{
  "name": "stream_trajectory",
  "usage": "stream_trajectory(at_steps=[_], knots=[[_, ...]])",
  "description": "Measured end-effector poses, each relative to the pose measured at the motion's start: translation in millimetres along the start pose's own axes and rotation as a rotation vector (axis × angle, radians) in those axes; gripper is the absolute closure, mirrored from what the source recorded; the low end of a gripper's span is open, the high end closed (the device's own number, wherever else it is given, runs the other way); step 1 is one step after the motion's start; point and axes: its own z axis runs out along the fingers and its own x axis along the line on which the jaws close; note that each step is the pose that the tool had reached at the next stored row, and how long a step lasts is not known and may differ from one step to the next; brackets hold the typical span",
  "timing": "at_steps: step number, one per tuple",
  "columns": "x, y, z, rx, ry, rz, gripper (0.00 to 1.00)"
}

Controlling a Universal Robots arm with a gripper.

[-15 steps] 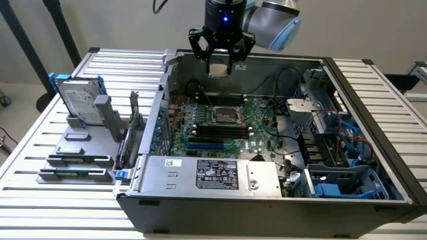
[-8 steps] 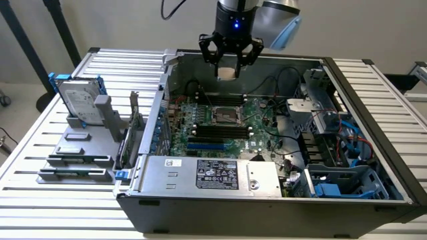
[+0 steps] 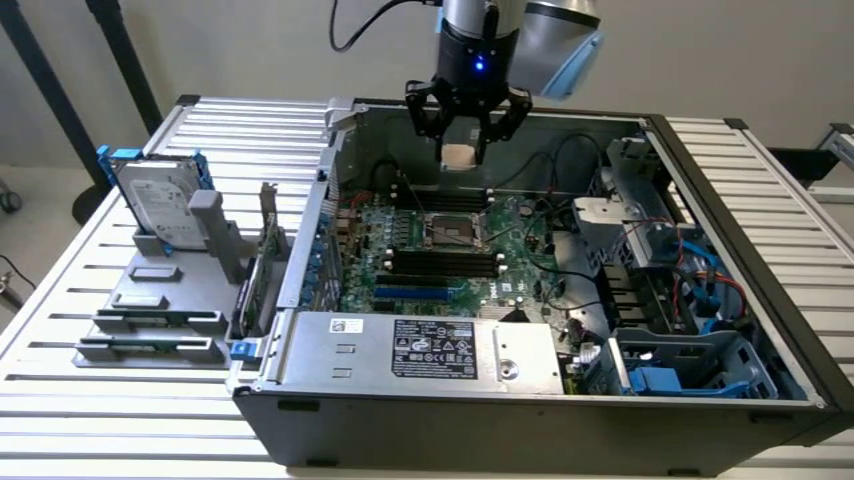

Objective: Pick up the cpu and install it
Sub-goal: 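Pick up the cpu and move it towards the insertion slot, then place the cpu into insertion slot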

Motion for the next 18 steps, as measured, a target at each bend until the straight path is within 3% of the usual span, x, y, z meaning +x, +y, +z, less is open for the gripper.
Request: stream_trajectory(at_steps=[14, 18], knots=[[0.0, 0.0, 0.1, -0.0002, 0.0000, 0.000, 0.45], [-0.1, -0.1, 0.2, -0.0009, -0.0069, 0.053, 0.45]])
